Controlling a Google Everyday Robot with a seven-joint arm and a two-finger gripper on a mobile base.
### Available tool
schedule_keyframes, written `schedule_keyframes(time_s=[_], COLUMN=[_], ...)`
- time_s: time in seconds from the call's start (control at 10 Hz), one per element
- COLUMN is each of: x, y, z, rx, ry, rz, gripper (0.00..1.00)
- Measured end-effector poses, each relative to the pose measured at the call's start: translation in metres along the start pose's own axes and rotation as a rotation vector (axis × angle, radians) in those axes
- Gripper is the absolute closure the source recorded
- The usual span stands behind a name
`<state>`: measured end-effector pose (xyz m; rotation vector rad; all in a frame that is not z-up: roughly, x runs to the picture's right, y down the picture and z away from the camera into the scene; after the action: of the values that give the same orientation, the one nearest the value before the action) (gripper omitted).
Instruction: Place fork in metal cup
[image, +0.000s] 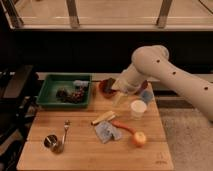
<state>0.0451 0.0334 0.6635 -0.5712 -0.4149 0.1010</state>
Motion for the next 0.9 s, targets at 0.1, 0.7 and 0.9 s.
schedule_keyframes(time_s=[0.1, 0.7, 0.9], x=[-0.015, -0.072, -0.083], y=[-0.002, 0.0, 0.006], z=[0.012, 0.09, 0.114], rx=[-0.016, -0.09, -0.109], ry=[-0.019, -0.097, -0.116], rz=[-0.023, -0.132, -0.159], gripper=[0.35, 0.35, 0.35])
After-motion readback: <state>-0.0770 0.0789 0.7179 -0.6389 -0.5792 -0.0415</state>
